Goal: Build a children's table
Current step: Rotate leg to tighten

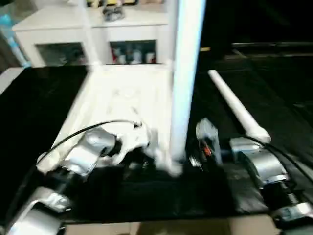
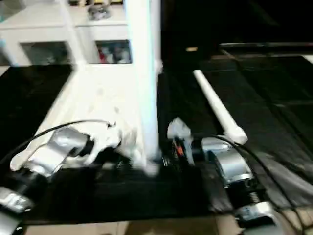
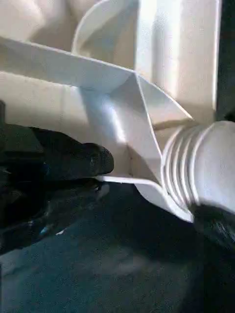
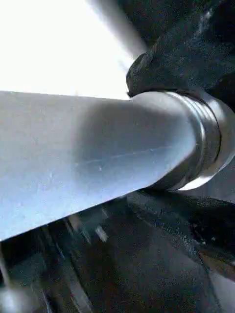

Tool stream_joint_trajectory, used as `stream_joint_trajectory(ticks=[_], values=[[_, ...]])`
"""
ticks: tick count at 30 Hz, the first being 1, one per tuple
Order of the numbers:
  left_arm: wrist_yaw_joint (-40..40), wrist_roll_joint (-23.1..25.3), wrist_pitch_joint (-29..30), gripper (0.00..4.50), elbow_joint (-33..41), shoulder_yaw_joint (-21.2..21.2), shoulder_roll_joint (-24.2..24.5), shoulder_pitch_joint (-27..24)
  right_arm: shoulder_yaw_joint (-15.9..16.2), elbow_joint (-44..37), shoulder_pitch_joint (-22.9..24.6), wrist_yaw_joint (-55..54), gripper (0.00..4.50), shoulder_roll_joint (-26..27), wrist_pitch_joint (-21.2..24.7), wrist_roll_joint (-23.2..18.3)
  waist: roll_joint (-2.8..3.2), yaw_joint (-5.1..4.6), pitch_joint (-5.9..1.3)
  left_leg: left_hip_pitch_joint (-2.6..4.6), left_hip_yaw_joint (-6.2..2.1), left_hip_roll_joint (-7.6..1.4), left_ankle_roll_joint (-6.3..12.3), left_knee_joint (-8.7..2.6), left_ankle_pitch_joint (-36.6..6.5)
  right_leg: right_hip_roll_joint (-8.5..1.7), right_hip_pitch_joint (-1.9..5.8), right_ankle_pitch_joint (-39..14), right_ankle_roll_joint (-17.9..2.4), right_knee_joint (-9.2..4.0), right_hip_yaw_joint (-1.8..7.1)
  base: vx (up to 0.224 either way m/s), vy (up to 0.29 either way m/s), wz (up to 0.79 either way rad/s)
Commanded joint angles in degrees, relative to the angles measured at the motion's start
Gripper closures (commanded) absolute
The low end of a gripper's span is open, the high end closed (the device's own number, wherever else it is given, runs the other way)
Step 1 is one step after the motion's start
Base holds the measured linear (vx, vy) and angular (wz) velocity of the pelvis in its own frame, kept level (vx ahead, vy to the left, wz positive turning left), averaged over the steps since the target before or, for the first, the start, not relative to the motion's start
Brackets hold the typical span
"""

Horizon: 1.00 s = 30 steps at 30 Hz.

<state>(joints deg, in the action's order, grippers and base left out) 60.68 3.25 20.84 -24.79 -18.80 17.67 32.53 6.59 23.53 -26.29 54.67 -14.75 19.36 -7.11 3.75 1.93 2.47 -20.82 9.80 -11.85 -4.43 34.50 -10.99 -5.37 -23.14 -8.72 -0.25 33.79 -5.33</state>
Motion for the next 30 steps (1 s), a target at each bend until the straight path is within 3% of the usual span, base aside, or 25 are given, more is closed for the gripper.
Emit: stream_joint_trajectory(ticks=[1, 3, 5, 7, 11, 13, 14, 15, 22, 25, 29, 30], values=[[-4.6, -2.4, 1.5, 4.5, 2.2, -0.3, -5.7, 2.7, 3.9, 1.1, -1.1, -5.7, 1.86, 5.6, 2.0, 0.7, -0.96, -0.05, -3.34, -0.23, -0.54, -0.12, 0.62, -4.32, -15.1, -2.76, 3.23, -30.4, -6.7, -5.33, 1.42, 0.0, 0.0, 0.0], [-13.1, -1.6, 4.7, 4.5, 0.4, 2.3, -9.9, 3.3, 2.5, 2.8, -2.2, -13.7, 1.87, 9.1, 2.4, 1.8, -0.8, -0.77, -3.15, -0.3, -0.47, 0.11, 0.77, -4.13, -15.3, -2.63, 2.94, -32.0, -5.9, -5.85, 1.17, 0.0, 0.0, 0.0], [-15.2, -1.4, 5.3, 4.5, 0.1, 3.1, -10.9, 3.6, 2.2, 3.0, -2.4, -15.5, 1.87, 9.9, 2.5, 2.2, -0.91, -0.88, -3.35, 0.28, -0.45, 0.22, 1.29, -3.95, -15.6, -2.53, 2.56, -32.4, -5.6, -6.24, 1.05, 0.0, 0.0, 0.0], [-20.9, -1.9, 7.0, 4.5, -0.1, 6.0, -14.1, 4.3, 1.3, 2.5, -2.9, -19.7, 1.87, 12.5, 3.4, 3.0, -0.76, -1.09, -3.6, -0.05, -0.47, -0.03, 2.21, -4.08, -14.2, -2.39, 2.77, -28.6, -6.6, -5.85, 1.17, 0.0, 0.0, 0.0], [-20.2, -1.5, 6.0, 4.5, 0.7, 5.7, -13.5, 4.3, 1.4, 1.5, -2.5, -19.8, 1.87, 12.5, 3.2, 3.5, -0.67, -1.03, -3.96, -0.58, -0.57, -0.42, 3.71, -4.22, -11.2, -2.41, 3.27, -18.9, -9.8, -4.72, 1.53, 0.0, 0.0, 0.0], [-19.7, -1.4, 5.7, 4.5, 0.8, 5.4, -13.2, 4.2, 1.0, 1.4, -2.3, -20.1, 1.87, 12.6, 3.2, 3.3, -0.69, -1.01, -4.12, -0.51, -0.42, -0.43, 4.36, -4.07, -9.6, -2.45, 3.4, -14.9, -11.3, -4.32, 1.64, 0.0, 0.0, 0.0], [-19.5, -0.9, 5.3, 4.5, 0.8, 5.1, -12.9, 4.2, 0.6, 1.4, -2.3, -20.5, 1.31, 12.6, 3.4, 3.1, -0.63, -0.99, -4.1, -0.49, -0.37, -0.42, 4.58, -4.06, -9.2, -2.49, 3.41, -14.3, -11.7, -4.29, 1.66, 0.0, 0.0, 0.0], [-19.0, -0.4, 4.3, 4.5, 0.8, 4.5, -12.5, 4.0, 0.5, 1.5, -2.2, -20.7, 1.17, 12.4, 3.3, 3.1, -0.57, -0.95, -4.09, -0.44, -0.34, -0.43, 4.86, -4.03, -8.9, -2.52, 3.42, -13.6, -12.2, -4.25, 1.69, 0.0, 0.0, 0.0], [-17.5, 0.3, 2.6, 4.5, 0.9, 3.7, -11.3, 3.3, -1.5, 0.2, -0.3, -22.8, 0.62, 10.4, 1.5, 3.9, -0.34, -1.01, -3.82, -0.16, -0.24, -0.56, 3.9, -4.28, -11.3, -2.54, 3.38, -16.4, -11.8, -4.6, 1.77, 0.0, 0.0, 0.0], [-17.5, 0.2, 2.3, 4.5, 0.9, 3.7, -11.1, 3.2, -0.9, -1.1, 0.9, -21.7, 0.3, 9.0, 0.9, 4.3, -0.3, -0.8, -3.88, -0.11, -0.24, -0.65, 3.68, -4.29, -11.0, -2.51, 3.37, -15.2, -11.8, -4.48, 1.86, 0.0, 0.0, 0.0], [-17.3, -2.7, 3.4, 4.5, 1.3, 6.0, -12.2, 2.6, -2.9, -5.2, 4.4, -22.6, 0.08, 8.2, -1.6, 3.5, -0.45, -0.32, -3.95, -0.04, -0.1, -0.73, 4.04, -4.2, -10.0, -2.57, 3.38, -13.3, -12.2, -4.3, 2.02, 0.0, 0.0, 0.0], [-17.2, -3.2, 3.1, 4.23, 1.5, 6.3, -12.3, 2.4, -3.3, -5.8, 5.0, -23.2, 0.02, 8.1, -2.4, 3.5, -0.61, 0.02, -4.09, -0.05, -0.02, -0.71, 4.26, -4.06, -9.1, -2.61, 3.38, -12.3, -12.4, -4.13, 2.11, 0.0, 0.0, 0.0]])
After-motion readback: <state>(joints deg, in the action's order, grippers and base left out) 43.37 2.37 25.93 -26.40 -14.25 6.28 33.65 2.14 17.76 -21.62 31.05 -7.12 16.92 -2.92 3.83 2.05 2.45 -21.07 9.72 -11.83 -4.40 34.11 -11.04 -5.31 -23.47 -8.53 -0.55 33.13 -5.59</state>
